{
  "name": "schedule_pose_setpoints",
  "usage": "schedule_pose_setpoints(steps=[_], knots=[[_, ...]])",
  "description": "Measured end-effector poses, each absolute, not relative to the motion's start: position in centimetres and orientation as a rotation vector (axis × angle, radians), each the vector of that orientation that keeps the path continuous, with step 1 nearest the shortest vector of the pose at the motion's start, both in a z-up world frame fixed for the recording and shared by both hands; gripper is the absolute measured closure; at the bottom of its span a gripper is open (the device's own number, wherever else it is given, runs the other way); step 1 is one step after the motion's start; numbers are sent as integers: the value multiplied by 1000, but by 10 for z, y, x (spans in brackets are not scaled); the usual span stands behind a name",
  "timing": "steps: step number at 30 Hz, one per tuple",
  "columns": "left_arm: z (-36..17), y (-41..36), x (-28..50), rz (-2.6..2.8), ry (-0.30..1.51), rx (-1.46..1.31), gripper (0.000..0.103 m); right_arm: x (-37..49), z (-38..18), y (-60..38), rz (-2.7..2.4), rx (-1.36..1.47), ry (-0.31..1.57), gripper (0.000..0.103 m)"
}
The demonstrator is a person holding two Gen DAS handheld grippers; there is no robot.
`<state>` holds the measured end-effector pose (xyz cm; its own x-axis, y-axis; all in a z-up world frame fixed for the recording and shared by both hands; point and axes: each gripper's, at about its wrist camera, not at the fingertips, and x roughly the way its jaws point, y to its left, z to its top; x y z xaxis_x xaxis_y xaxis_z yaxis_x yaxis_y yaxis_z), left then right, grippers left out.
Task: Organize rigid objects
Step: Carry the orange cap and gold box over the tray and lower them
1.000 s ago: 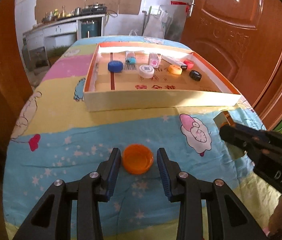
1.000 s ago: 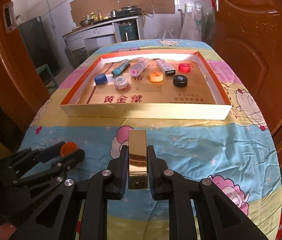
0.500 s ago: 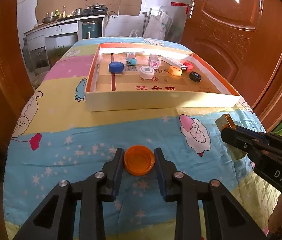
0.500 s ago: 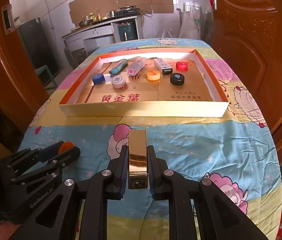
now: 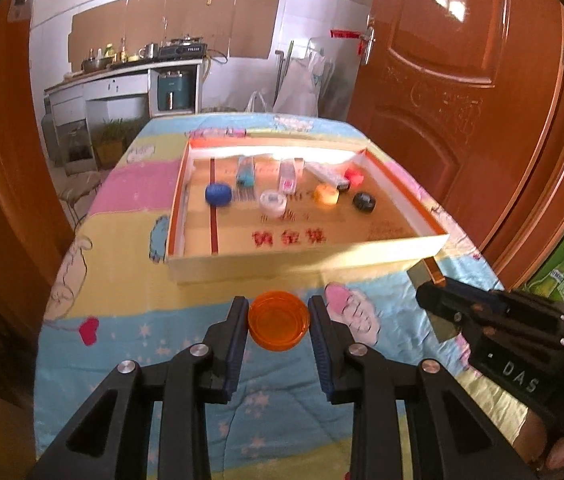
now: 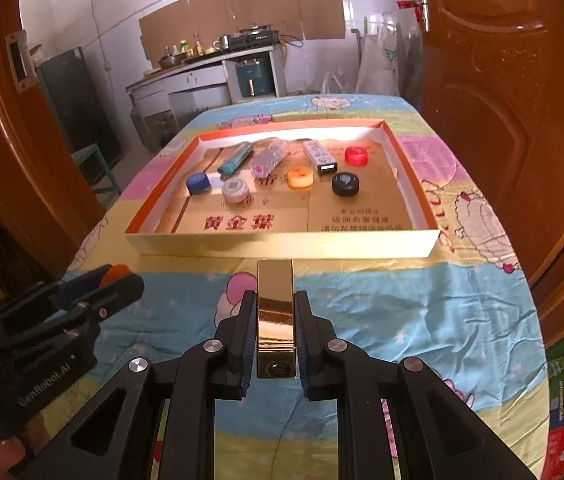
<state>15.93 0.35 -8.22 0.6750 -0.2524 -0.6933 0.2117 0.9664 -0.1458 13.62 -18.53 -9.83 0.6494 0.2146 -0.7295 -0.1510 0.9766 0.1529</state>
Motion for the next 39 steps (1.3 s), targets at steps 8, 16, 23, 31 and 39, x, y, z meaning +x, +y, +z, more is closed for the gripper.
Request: schedule_pose_setpoints(steps=[8, 16, 23, 31, 39], knots=[[-59, -2, 173, -262, 748, -77, 72, 144, -77, -195, 203, 70, 792, 85], [-47, -2, 197, -238, 734, -97, 72, 169, -61, -207, 202, 60, 761, 85], [-47, -3, 226, -219, 747, -97, 72, 199, -62, -205, 231, 44, 772, 85], [-65, -3, 260, -197, 795, -87, 72, 235, -78, -196, 269, 35, 820, 85], [-87, 0, 286, -178, 840, -84, 72, 261, -97, -191, 284, 32, 864, 85]])
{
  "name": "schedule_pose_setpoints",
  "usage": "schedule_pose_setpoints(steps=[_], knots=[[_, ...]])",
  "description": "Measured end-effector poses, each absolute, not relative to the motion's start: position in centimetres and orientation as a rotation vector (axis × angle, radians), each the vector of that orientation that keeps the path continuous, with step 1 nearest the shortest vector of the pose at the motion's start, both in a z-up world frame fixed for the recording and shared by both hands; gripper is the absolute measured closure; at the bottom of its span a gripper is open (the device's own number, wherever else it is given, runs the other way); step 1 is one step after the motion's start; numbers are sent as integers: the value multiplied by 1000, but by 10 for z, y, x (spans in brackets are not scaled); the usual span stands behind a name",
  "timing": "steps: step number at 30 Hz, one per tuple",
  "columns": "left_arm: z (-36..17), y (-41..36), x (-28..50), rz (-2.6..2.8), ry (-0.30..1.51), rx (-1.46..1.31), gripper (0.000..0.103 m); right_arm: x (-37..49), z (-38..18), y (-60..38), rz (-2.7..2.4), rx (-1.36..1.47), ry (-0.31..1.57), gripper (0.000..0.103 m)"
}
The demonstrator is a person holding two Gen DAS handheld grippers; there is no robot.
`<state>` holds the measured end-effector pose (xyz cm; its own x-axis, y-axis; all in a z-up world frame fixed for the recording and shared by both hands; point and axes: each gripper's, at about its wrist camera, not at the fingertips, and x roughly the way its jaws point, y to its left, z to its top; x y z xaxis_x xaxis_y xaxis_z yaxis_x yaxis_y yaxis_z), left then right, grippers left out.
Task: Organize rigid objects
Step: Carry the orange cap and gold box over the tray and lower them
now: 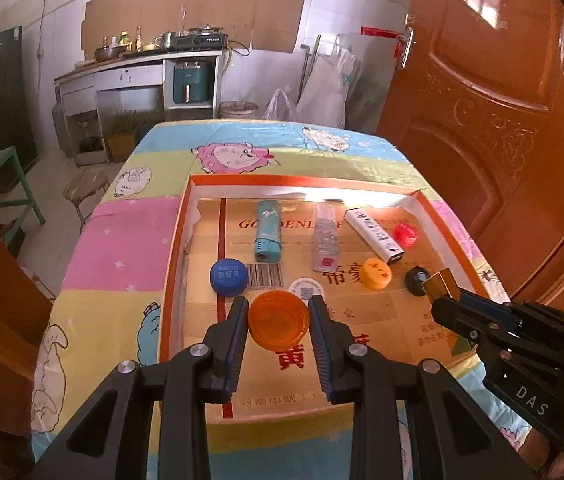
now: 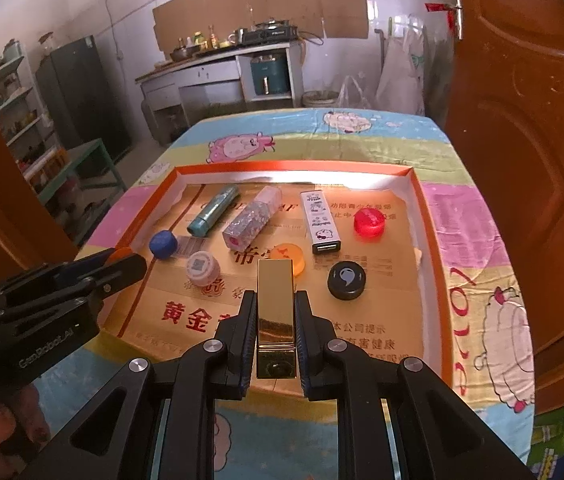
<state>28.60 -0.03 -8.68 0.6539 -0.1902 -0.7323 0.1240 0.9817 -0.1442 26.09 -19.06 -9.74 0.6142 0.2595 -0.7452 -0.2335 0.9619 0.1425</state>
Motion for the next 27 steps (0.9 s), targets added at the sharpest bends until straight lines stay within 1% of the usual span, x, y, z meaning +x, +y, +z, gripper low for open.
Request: schedule_pose_setpoints(steps=[10, 27], knots=[[-105, 0, 301, -171, 877, -78, 72, 277, -118, -181, 310, 18, 910, 85], [-122, -2, 309, -168, 911, -61, 72, 285, -133, -169, 299, -19, 945, 85]])
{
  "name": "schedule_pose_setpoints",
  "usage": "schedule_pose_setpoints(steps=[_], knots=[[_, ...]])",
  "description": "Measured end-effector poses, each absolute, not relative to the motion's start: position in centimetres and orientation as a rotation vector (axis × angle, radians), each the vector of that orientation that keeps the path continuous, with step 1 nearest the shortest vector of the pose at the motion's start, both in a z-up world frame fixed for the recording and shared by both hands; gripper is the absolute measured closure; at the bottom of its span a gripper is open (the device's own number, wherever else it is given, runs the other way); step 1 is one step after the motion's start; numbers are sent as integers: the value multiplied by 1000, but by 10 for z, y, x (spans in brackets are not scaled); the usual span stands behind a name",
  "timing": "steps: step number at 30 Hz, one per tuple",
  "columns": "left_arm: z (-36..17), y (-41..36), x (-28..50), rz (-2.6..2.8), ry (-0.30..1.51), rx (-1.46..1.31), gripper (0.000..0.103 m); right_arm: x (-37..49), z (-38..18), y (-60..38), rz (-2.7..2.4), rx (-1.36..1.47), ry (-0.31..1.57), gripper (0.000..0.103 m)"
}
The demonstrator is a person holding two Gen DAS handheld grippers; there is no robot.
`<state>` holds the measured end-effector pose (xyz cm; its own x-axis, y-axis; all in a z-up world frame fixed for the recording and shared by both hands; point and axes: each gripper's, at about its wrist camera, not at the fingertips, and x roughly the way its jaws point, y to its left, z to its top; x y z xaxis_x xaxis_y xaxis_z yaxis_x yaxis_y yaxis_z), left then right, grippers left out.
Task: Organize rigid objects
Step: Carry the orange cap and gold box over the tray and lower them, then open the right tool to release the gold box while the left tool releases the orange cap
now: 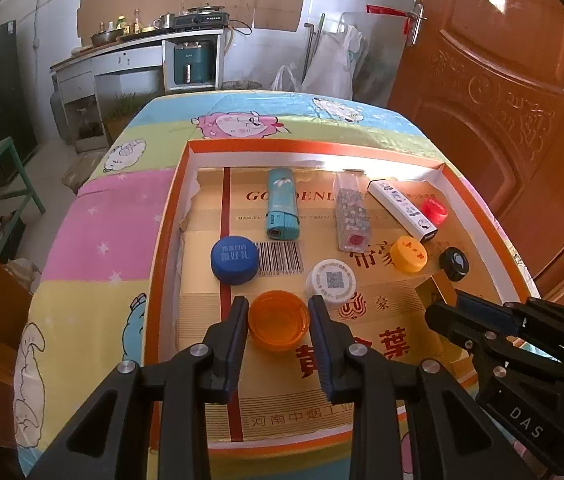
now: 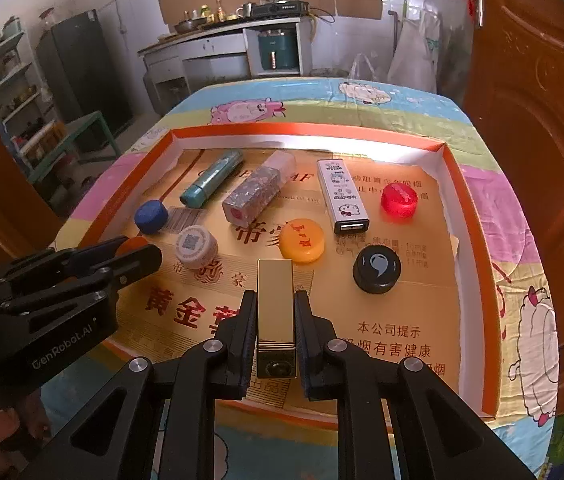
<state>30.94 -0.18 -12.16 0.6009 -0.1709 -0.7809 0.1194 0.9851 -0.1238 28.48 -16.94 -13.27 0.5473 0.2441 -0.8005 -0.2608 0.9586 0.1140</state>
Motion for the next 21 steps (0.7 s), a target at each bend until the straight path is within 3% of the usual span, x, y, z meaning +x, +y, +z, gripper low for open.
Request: schedule_pose_setpoints(steps=[21], knots=[[-132, -3, 312, -188, 916, -47, 72, 292, -146, -164, 304, -37, 967, 83]])
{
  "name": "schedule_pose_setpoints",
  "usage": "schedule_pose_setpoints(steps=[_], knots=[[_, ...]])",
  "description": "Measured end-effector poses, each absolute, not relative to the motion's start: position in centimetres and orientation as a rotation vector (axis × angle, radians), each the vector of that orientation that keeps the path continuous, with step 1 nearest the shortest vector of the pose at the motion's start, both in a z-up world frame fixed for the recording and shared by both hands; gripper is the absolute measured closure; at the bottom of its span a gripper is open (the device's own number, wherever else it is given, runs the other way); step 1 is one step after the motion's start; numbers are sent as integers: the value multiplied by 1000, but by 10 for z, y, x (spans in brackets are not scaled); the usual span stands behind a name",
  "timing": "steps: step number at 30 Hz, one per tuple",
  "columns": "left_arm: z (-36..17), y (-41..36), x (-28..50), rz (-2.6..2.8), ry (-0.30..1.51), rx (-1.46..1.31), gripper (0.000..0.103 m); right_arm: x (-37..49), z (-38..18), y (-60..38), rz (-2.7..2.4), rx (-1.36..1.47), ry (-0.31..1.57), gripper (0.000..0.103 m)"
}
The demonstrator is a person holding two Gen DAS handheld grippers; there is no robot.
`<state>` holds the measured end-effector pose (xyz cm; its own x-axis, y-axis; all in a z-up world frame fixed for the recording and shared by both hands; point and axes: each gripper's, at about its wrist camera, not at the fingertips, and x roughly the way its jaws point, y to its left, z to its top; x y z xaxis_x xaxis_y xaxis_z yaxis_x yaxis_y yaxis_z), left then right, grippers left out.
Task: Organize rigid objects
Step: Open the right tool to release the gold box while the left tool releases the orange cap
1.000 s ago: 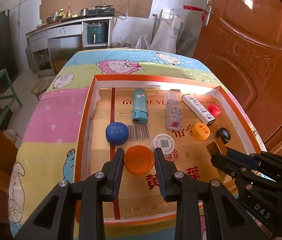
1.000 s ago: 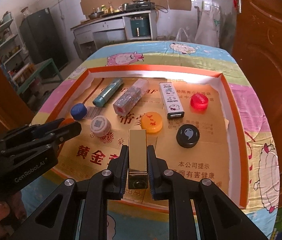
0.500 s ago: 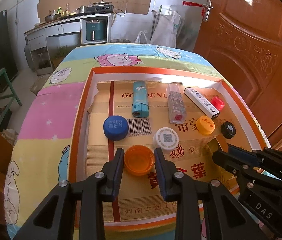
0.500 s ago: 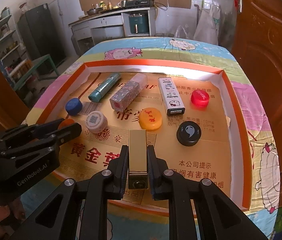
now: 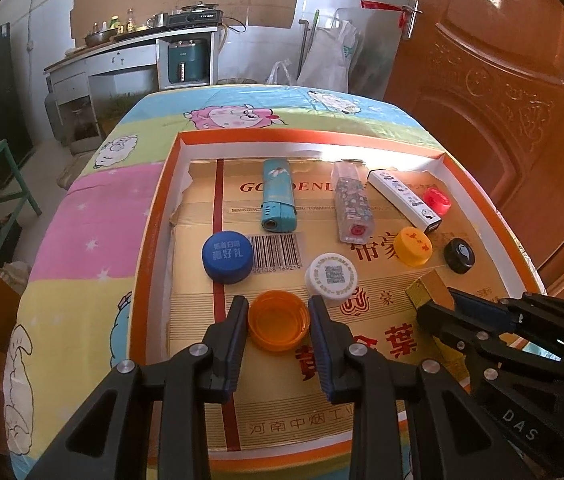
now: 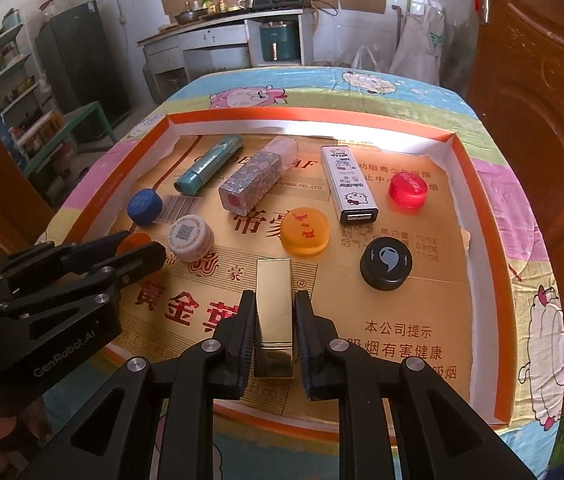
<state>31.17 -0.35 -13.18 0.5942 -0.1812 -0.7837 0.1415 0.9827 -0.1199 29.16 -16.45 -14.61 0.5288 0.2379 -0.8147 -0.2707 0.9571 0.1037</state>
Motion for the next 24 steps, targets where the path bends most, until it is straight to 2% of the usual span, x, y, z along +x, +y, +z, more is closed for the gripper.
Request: schedule_pose_setpoints(steps=[3, 6, 24], knots=[[-132, -5, 311, -193, 912, -38, 72, 292, -147, -164, 310, -33, 964, 78], [-132, -5, 311, -193, 906, -40, 72, 291, -146, -163, 308, -41, 959, 76], [-112, 1, 293, -190, 850, -67, 72, 277, -130, -174, 251, -2, 898, 76]])
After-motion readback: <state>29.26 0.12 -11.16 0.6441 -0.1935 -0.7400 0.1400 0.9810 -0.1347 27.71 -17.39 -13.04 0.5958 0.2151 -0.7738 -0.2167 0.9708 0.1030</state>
